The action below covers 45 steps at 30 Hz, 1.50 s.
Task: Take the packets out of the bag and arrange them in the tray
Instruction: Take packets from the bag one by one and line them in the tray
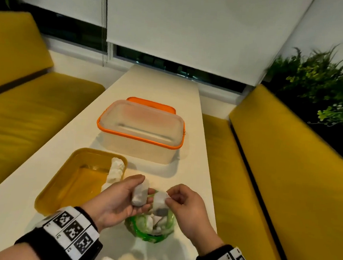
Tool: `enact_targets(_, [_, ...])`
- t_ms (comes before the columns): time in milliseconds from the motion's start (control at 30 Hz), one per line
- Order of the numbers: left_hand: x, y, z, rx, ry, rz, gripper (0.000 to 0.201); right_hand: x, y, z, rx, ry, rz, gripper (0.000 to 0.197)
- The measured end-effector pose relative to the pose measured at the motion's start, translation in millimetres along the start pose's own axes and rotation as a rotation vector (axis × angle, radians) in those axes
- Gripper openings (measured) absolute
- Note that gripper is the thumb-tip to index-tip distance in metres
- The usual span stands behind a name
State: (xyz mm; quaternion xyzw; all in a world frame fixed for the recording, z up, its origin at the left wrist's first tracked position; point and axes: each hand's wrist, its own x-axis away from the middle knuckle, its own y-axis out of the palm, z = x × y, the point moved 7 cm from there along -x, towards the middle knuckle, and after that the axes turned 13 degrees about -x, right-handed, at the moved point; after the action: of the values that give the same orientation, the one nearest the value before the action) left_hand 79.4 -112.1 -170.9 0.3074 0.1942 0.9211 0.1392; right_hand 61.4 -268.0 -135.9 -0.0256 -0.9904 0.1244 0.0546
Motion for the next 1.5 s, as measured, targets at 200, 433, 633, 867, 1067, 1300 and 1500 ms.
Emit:
enact_targets(200, [9.5,25.2,-5.4,-0.001,-0.049,-0.189,0.052,1.1,13.7,-30.3,-0.190,-0.011,-0.015,0.015])
enact_targets(433, [19.6,22.6,5.4,0.052,0.064,-0.240,0.035,-1.1,28.5,-39.9,-0.264,-0.006,0.088,0.004])
enact_targets(633, [15.0,13.4,2.7,0.038,0.090,-0.170,0.028,-3.5,32.1,-37.4,-0.093,-0.043,0.091,0.009])
enact_targets(867, [14.7,-15.7,-0.9,0.054,0.096,0.025,0.030,10.8,25.0,13.1,0.529,0.109,-0.114,0.019])
enact_targets(1067, [10.4,-13.6,-1.8,0.001,0.123,0.048,0.034,17.8,32.7,29.2,0.575,0.076,-0.071,0.025])
enact_targets(1300, [2.4,-11.0,-9.0,0.035,0.071,0.073,0.024,18.9,17.5,34.1,0.163,0.057,0.027,0.017])
enact_targets(1500, [-5.8,-16.1,-13.0,-0.042,0.111,0.133,0.025,20.1,9.7,30.1,0.017,0.036,0.035,0.013])
